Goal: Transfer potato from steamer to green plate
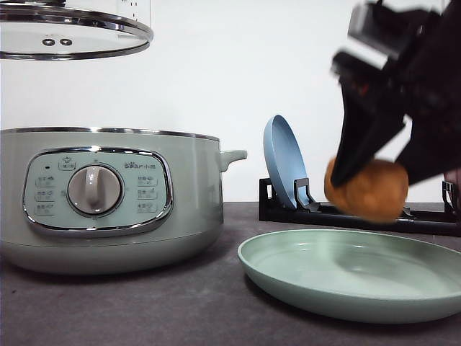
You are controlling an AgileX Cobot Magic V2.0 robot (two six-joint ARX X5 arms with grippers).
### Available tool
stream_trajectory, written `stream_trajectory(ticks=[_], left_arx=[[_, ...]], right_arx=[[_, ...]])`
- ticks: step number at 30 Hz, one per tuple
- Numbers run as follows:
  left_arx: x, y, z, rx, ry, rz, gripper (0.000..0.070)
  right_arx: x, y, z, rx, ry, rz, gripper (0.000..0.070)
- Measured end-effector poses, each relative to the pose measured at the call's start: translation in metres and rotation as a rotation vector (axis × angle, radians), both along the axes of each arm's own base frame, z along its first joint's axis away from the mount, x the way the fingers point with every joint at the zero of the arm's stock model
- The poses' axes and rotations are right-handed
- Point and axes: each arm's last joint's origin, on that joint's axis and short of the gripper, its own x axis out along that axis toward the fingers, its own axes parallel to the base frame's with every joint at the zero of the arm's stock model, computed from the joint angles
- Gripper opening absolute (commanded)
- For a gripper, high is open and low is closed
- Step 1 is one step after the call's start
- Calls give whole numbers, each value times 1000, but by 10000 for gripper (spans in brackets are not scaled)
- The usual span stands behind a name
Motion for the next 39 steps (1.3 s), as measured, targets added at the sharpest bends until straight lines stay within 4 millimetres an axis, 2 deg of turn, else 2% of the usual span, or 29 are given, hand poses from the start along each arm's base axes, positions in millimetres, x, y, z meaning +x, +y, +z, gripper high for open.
stream_trajectory(ticks=[9,14,17,20,23,26,29,39], left_arx=[[-1,-3,0,0,0,-10,0],[-1,-3,0,0,0,-11,0],[-1,-3,0,1,0,-11,0],[-1,-3,0,0,0,-11,0],[-1,-3,0,0,0,-12,0],[-2,-5,0,1,0,-21,0],[-3,-10,0,1,0,-42,0],[-7,-29,-2,2,6,-117,0]], right_arx=[[17,11,-30,-36,81,-20,266],[19,13,-37,-49,102,-18,430],[17,15,-40,-61,121,-8,482],[16,16,-41,-61,123,-2,504],[16,16,-39,-57,117,-3,568],[14,15,-32,-48,97,-8,578],[13,12,-16,-50,50,-29,589],[1,1,66,-30,-165,-28,590]])
